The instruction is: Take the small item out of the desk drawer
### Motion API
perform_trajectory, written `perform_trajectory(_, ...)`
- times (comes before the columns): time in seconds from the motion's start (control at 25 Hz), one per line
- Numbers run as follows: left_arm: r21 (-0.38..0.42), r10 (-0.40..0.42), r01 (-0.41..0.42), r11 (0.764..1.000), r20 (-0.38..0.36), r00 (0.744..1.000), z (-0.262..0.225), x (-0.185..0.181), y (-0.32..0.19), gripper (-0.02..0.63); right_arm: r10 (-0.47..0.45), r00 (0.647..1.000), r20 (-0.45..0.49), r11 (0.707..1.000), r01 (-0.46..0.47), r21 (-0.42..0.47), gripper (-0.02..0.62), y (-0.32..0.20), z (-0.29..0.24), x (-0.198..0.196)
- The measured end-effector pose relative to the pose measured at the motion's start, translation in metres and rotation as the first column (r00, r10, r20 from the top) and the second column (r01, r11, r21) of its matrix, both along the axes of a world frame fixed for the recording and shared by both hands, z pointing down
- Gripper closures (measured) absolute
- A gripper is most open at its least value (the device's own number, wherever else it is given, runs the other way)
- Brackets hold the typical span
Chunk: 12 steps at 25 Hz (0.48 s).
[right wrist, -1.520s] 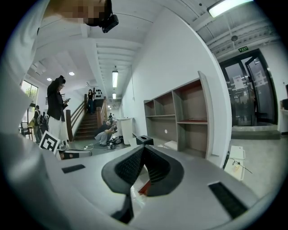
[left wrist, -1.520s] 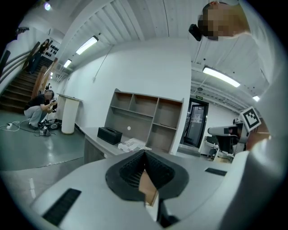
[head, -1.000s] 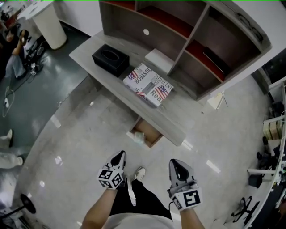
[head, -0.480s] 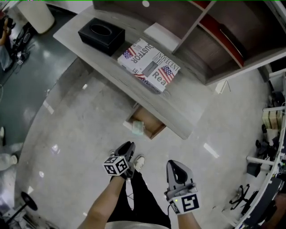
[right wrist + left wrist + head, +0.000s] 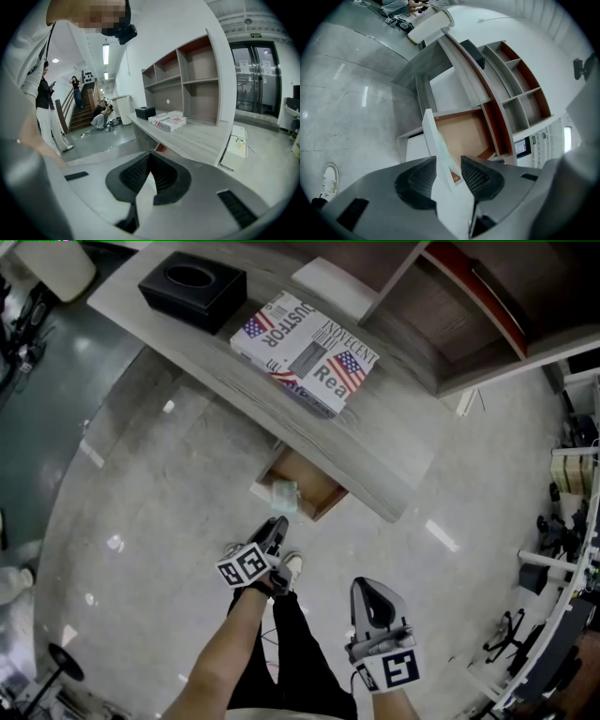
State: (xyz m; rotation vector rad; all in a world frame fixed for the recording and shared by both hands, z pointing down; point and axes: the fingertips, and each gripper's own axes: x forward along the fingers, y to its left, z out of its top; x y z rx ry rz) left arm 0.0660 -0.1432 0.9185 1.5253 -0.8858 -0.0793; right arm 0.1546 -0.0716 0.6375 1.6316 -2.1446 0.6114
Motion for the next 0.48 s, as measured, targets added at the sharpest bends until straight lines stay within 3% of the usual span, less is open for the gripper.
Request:
perform_trajectory(0.12,-0.012,0.005,-0.005,1.000,0.005,1.000,0.0041,0.0011,-0.0024,0.450,0.001,1.000,0.003,1.000,-0.001,-0.003,0.572,-0.0012,0.0012,0.0000)
perform_trajectory(0.32,-0.008,0.059,-0.059,0.998,0.016,0.998,0.0040,0.0049,0.0025,0.513,-0.001,1.000,-0.006,1.000,0.001,0.014,0.572,-0.0031,-0.0043,-0.0006)
perform_trajectory(0.48,0.007,0.036,-0.036,0.999,0.001,0.999,-0.0011,-0.0017,-0.0020,0.562,-0.004,1.000,-0.010,1.000,0.005,0.021,0.572,-0.0033,-0.0082,-0.0028)
